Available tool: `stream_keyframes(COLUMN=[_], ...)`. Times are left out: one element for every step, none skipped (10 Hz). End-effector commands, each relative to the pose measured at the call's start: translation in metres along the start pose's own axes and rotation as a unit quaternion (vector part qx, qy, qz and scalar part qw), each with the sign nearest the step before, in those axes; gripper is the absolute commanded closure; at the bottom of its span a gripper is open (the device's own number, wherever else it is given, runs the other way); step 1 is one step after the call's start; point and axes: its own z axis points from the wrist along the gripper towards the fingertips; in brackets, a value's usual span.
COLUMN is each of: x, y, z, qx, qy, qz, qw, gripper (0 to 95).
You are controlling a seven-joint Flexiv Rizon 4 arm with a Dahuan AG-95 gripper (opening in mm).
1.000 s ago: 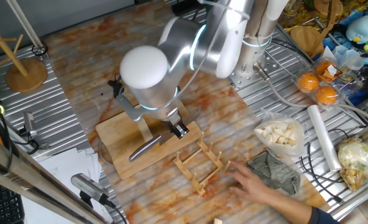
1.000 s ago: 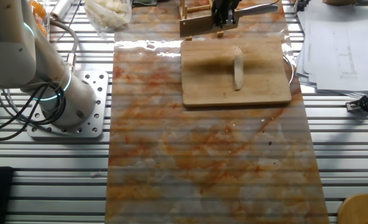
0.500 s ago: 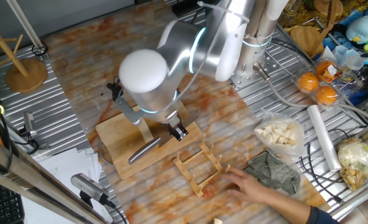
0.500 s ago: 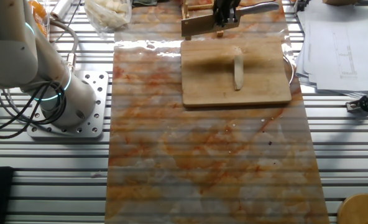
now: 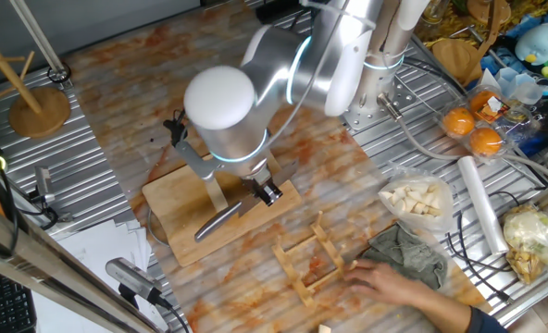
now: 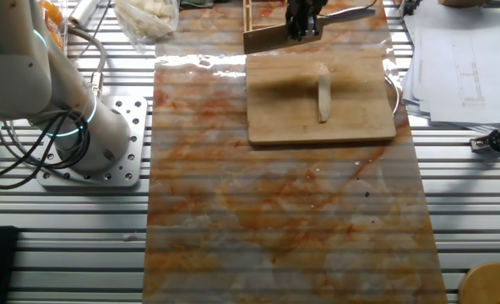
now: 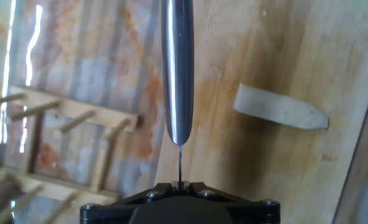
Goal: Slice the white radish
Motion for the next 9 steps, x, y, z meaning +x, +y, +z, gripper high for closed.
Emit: stream_keyframes(x=[0.0028,0.0028,0.0028,0.0028,0.0028,0.0028,0.0028,0.0028,0.0028], y=[-0.001,-0.001,-0.001,-0.001,-0.001,-0.001,-0.001,-0.001,-0.001], z=[-0.0005,-0.0005,-0.0005,-0.0005,-0.0005,-0.0005,-0.0005,-0.0005,-0.0005], qx=[-0.006,-0.006,0.001,0.002,0.0,-0.003,-0.002,-0.006,-0.005], qy=[-0.005,0.003,0.01,0.009,0.007,0.007,0.007,0.008,0.005], qz=[-0.013,-0.012,-0.016,-0.022,-0.028,-0.022,-0.02,-0.016,0.001], qw=[0.9999,0.9999,0.9998,0.9997,0.9996,0.9997,0.9998,0.9998,1.0], gripper=[95.0,95.0,95.0,95.0,95.0,95.0,95.0,95.0,95.0])
